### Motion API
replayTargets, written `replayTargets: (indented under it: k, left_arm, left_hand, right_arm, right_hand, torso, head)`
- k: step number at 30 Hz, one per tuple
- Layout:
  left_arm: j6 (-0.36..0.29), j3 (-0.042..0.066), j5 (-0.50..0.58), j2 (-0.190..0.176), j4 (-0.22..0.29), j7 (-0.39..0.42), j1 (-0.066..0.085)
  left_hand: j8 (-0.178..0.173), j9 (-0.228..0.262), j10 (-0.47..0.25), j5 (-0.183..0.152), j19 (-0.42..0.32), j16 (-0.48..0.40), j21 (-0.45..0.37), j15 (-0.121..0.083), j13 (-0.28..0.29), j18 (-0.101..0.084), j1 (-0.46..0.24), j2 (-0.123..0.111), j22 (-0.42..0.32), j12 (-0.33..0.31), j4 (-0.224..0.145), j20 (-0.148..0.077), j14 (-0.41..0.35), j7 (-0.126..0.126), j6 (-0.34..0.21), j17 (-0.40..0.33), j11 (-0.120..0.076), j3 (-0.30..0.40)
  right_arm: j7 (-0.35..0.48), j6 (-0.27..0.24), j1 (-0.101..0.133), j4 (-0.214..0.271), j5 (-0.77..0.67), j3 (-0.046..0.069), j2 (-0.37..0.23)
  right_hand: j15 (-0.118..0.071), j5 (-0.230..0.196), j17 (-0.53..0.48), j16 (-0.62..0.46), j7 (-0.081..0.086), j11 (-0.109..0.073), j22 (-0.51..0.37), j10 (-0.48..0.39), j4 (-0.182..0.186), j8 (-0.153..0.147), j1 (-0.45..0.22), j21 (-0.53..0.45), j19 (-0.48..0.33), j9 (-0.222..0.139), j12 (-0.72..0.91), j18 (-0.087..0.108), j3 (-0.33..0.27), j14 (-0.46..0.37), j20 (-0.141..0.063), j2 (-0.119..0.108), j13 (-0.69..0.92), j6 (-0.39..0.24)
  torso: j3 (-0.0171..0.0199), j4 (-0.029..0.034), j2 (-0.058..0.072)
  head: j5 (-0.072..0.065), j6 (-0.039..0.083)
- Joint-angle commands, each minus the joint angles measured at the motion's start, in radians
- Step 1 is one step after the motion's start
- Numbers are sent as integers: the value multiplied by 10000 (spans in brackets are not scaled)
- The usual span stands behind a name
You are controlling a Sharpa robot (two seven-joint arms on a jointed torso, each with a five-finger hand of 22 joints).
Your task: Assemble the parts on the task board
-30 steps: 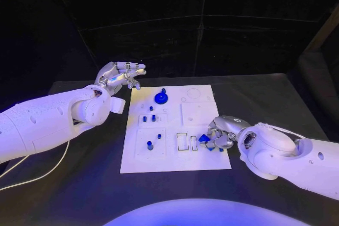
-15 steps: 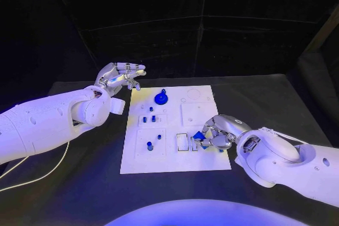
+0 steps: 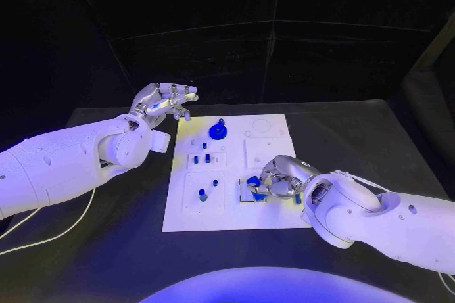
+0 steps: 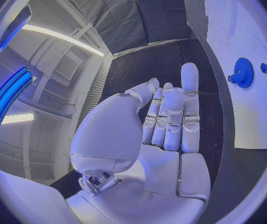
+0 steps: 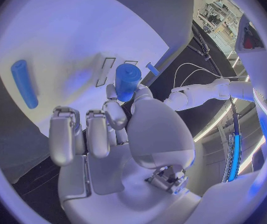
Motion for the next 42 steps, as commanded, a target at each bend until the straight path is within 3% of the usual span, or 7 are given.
replayTargets:
  k: [1, 10, 16, 23, 26, 34, 42]
  left_arm:
    - [88, 9, 31, 13, 29, 39, 15]
    - [92, 9, 31, 52, 17, 31, 16]
    - [98, 9, 31, 81, 6, 27, 16]
    - [100, 9, 31, 83, 4, 24, 16]
    - [101, 9, 31, 84, 1, 22, 16]
    - [112, 9, 31, 87, -11, 19, 16]
    - [121, 9, 31, 85, -28, 22, 14]
  left_hand:
    - [65, -7, -64, -29, -33, -57, -36, 8, -16, 132, 31, 7, -9, 46, -8, 5, -79, -14, -62, -15, -19, -55]
    - [65, -7, -64, -29, -33, -57, -36, 8, -16, 132, 31, 7, -9, 46, -8, 5, -79, -14, -62, -15, -19, -55]
    - [65, -7, -64, -29, -33, -57, -36, 8, -16, 132, 31, 7, -9, 46, -8, 5, -79, -14, -62, -15, -19, -55]
    - [65, -7, -64, -29, -33, -57, -36, 8, -16, 132, 31, 7, -9, 46, -8, 5, -79, -14, -62, -15, -19, -55]
    - [65, -7, -64, -29, -33, -57, -36, 8, -16, 132, 31, 7, -9, 46, -8, 5, -79, -14, -62, -15, -19, -55]
    - [95, -4, -87, -21, -29, -53, -53, 2, -16, 137, 86, 42, -26, 85, -44, 3, -92, -20, -77, -40, -26, -39]
    - [95, -4, -87, -21, -29, -53, -53, 2, -16, 137, 86, 42, -26, 85, -44, 3, -92, -20, -77, -40, -26, -39]
  right_arm:
    - [-476, 359, 17, -105, 303, 6, 139]
    - [-744, 307, 19, -407, 90, 7, 555]
    - [-837, 198, 20, -497, -68, 8, 736]
    - [-982, 268, 20, -547, -213, 9, 794]
    - [-1046, 288, 20, -554, -319, 9, 789]
    - [-897, 122, 19, -397, -454, 9, 642]
    - [197, 273, 18, -35, -175, 9, 352]
  right_hand:
    - [-74, -89, 2, 60, -498, -146, 1388, 216, 5, 5, -127, 44, 62, 476, 40, -197, -93, 557, -69, 57, 56, 589]
    - [-97, -298, -11, 42, -526, -171, 1390, 282, 7, -15, -328, 42, 62, 558, 40, -198, -234, 552, -96, 127, 152, 660]
    - [-107, -851, -13, 24, -540, -182, 1393, 319, 6, -49, -637, 38, 61, 661, -14, -198, -460, 550, -111, 218, 215, 695]
    - [-97, -3627, -75, -40, -524, -158, 1374, 304, -6, -95, -1715, 11, 40, 860, -214, -191, -1249, 536, -108, 102, 223, 697]
    - [-81, -4192, -170, -104, -504, -144, 1314, 257, 20, -126, -2067, -37, -10, 923, -356, -174, -1371, 515, -94, -45, 158, 663]
    - [-66, -4075, -208, -160, -489, -129, 1297, 246, -5, -174, -2065, -62, -26, 1063, -483, -168, -962, 511, -73, -460, 193, 629]
    - [-82, -3402, -126, -147, -502, -148, 1310, 297, -638, -218, -219, -69, -21, 1240, -516, -169, -543, 534, -84, -502, 353, 614]
  torso:
    - [1, -6, 5]
    - [11, -16, -3]
    - [22, -18, 1]
    - [13, -36, -2]
    - [14, -42, -2]
    - [35, -30, -4]
    - [37, -58, -11]
  head:
    - [23, 0]
    - [77, -18]
    - [88, -13]
    - [101, -24]
    - [107, -28]
    - [92, -36]
    - [121, -32]
